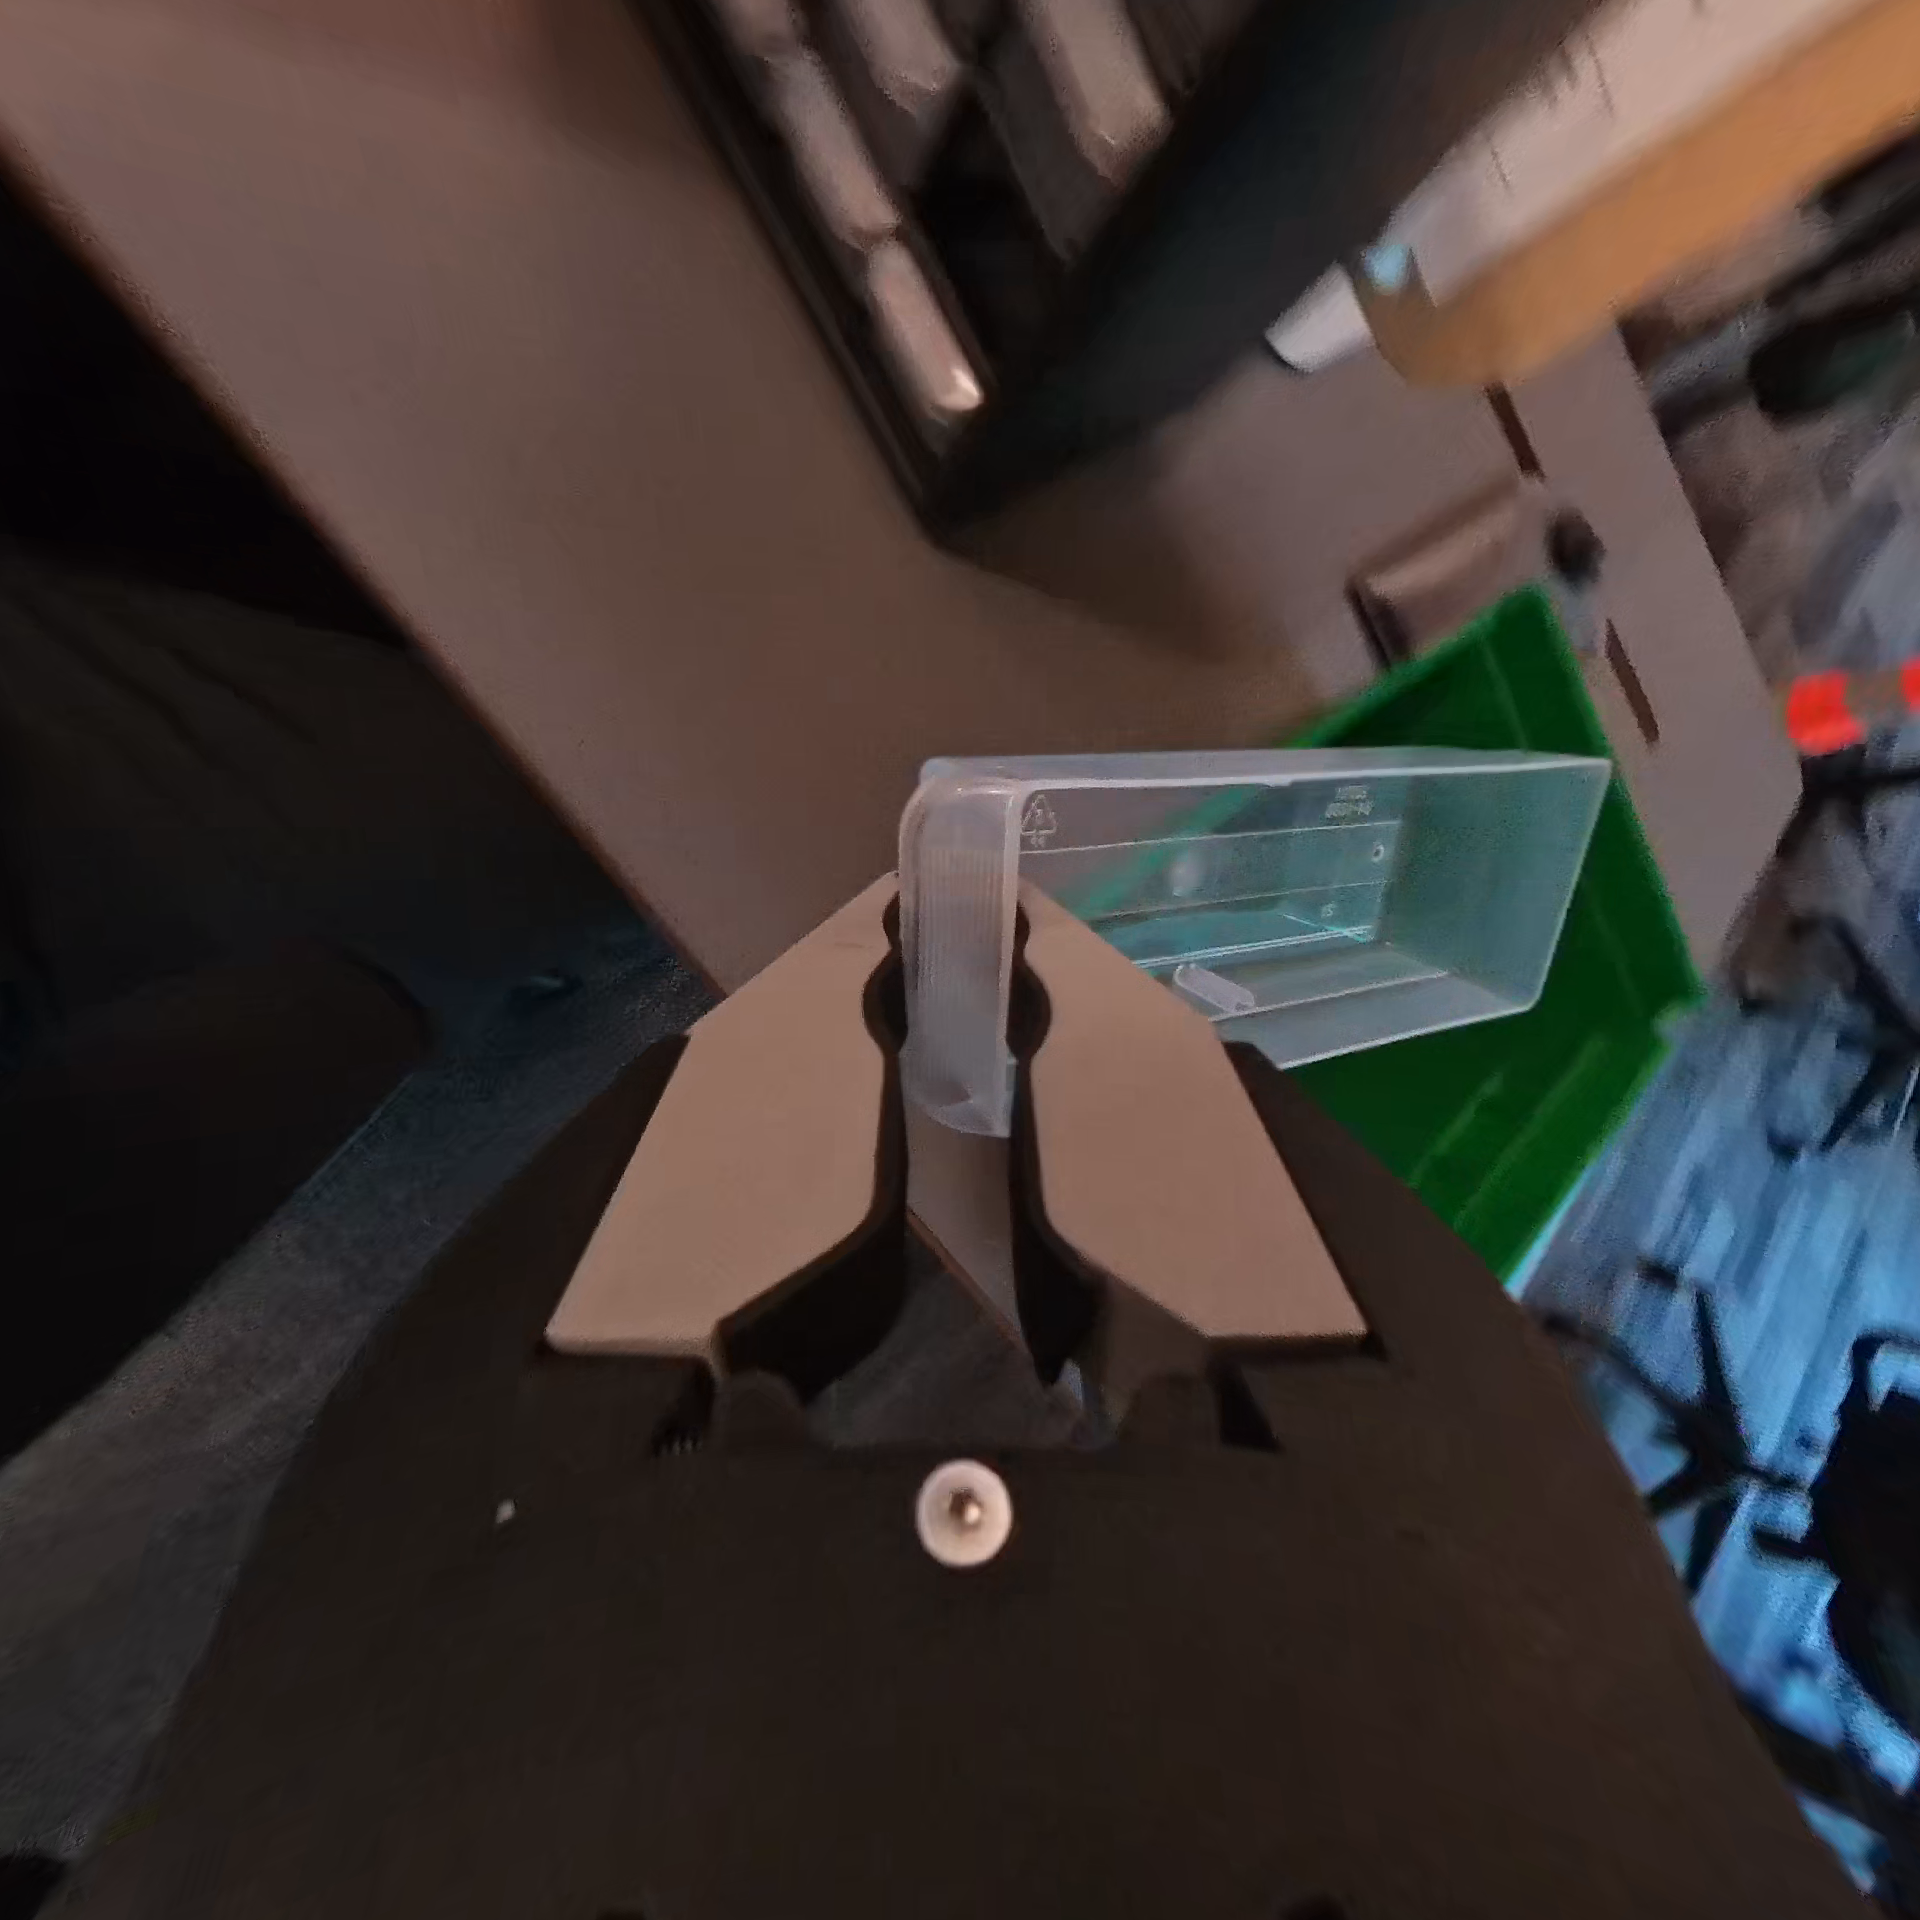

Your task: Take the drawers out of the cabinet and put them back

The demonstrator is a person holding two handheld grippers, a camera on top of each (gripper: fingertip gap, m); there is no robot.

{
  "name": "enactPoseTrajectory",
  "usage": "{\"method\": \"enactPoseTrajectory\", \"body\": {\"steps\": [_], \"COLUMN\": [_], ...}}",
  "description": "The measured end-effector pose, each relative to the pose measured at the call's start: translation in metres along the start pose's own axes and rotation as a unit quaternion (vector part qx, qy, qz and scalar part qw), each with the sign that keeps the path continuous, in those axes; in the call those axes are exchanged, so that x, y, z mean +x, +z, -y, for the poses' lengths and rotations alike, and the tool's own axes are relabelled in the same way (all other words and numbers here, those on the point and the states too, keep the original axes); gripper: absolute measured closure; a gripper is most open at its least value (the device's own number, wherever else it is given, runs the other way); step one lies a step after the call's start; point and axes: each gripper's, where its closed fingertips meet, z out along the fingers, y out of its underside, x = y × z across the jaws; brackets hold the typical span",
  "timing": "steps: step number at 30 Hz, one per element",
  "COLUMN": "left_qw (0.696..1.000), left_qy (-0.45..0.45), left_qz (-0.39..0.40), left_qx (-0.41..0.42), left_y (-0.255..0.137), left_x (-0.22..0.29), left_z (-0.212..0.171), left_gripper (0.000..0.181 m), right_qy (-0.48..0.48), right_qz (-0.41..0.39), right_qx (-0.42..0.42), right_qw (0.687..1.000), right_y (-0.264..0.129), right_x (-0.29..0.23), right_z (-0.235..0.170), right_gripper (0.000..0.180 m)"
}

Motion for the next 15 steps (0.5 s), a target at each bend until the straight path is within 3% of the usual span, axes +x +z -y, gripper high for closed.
{"method": "enactPoseTrajectory", "body": {"steps": [4,7,15], "left_qw": [0.999,0.999,0.999], "left_qy": [-0.021,-0.018,-0.010], "left_qz": [-0.031,-0.035,-0.041], "left_qx": [0.013,0.016,0.026], "left_y": [-0.001,-0.001,-0.001], "left_x": [0.002,0.002,0.003], "left_z": [0.001,0.001,0.003], "left_gripper": [0.181,0.181,0.181], "right_qy": [0.140,0.193,0.349], "right_qz": [-0.029,-0.045,0.009], "right_qx": [-0.062,-0.120,-0.130], "right_qw": [0.988,0.973,0.928], "right_y": [0.031,0.064,0.179], "right_x": [0.052,0.091,0.174], "right_z": [-0.032,-0.049,-0.036], "right_gripper": [0.167,0.167,0.165]}}
